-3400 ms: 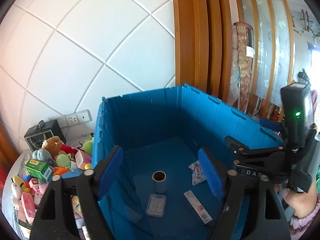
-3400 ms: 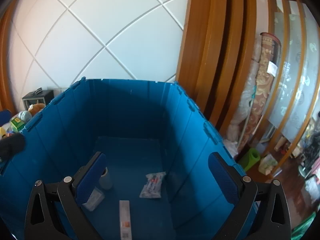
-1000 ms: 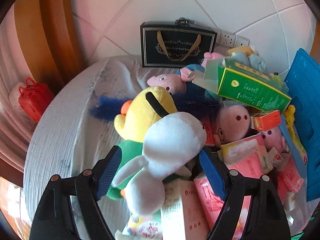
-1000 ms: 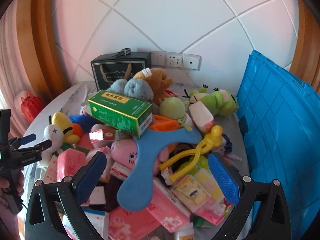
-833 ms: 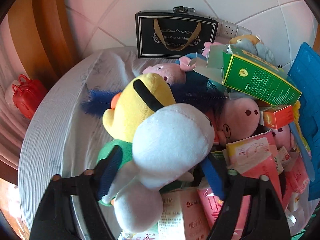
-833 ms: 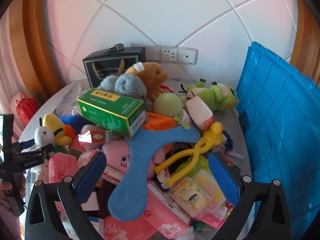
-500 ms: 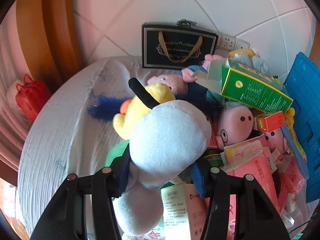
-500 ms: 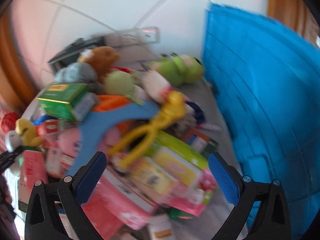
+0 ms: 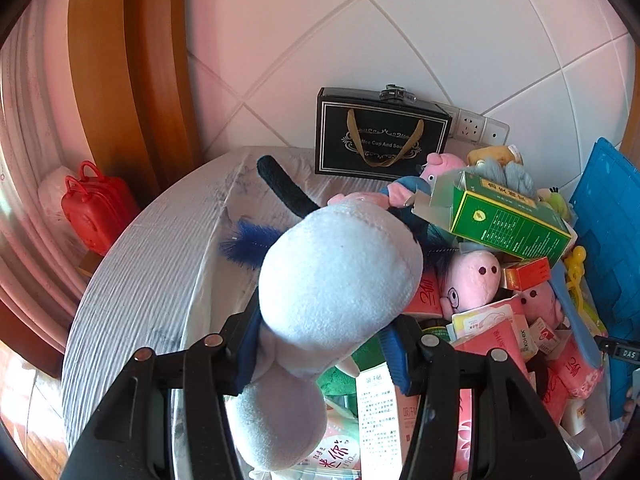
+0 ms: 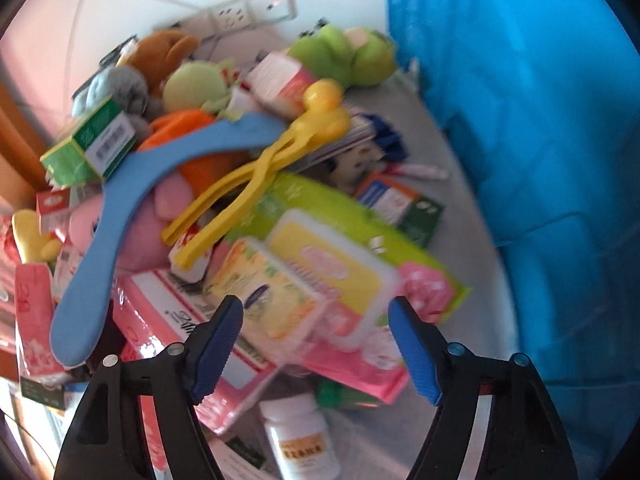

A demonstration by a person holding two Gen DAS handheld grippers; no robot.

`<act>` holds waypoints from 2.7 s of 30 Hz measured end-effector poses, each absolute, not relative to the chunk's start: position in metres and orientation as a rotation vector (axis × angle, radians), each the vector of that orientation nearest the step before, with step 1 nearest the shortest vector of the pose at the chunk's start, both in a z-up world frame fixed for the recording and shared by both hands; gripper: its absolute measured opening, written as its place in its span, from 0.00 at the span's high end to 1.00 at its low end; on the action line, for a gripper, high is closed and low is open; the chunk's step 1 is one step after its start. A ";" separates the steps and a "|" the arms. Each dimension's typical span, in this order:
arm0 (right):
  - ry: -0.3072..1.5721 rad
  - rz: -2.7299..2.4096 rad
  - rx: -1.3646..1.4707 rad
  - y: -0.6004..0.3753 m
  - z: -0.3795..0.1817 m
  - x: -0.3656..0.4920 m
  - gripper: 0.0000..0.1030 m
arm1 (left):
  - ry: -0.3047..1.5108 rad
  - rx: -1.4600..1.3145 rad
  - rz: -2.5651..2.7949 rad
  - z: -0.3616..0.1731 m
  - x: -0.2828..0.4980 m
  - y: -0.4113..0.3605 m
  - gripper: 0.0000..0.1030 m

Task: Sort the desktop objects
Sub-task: 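Grasp the white plush toy with the left tool while the right grasps the yellow soap packet, then carry the plush toy and soap packet into the crate and release both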

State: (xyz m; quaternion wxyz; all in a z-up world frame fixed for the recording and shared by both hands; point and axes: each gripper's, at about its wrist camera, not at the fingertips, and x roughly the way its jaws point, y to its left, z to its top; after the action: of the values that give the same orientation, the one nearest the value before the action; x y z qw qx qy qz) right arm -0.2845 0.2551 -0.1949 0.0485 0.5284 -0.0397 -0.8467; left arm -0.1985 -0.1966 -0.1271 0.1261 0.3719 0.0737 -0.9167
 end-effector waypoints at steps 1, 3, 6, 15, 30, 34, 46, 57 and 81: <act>-0.116 -2.562 1.614 0.251 -0.199 -0.286 0.26 | 0.217 1.091 -2.663 -0.129 -0.198 -0.196 0.50; -0.097 -2.537 1.626 0.244 -0.207 -0.290 0.28 | 0.229 1.111 -2.652 -0.134 -0.197 -0.197 0.50; -0.024 -2.539 1.655 0.237 -0.217 -0.295 0.47 | 0.239 1.130 -2.647 -0.138 -0.194 -0.195 0.50; 0.024 -2.599 1.473 0.231 -0.177 -0.272 0.86 | 0.178 1.027 -2.730 -0.109 -0.170 -0.169 0.50; 0.045 -2.837 0.906 0.266 -0.021 -0.159 0.87 | 0.137 0.840 -2.997 -0.041 -0.120 -0.061 0.50; 0.064 -2.894 0.786 0.292 0.011 -0.132 0.87 | 0.114 0.781 -3.098 -0.021 -0.118 -0.011 0.50; 0.038 -3.071 0.562 0.431 0.074 -0.091 0.87 | 0.012 0.602 -3.357 0.049 -0.130 0.190 0.50; 0.018 -3.179 0.584 0.574 0.075 -0.104 0.87 | -0.029 0.670 -3.447 0.077 -0.151 0.374 0.50; 0.089 -2.935 1.055 0.647 0.025 -0.218 0.86 | -0.060 1.739 -3.066 -0.016 -0.281 0.493 0.47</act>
State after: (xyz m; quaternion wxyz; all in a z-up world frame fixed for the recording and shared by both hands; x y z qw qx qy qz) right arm -0.2178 0.6469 0.0252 0.0106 0.3379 0.0286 -0.9407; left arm -0.2806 0.4927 -0.0156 -0.1909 0.4842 -0.0166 -0.8537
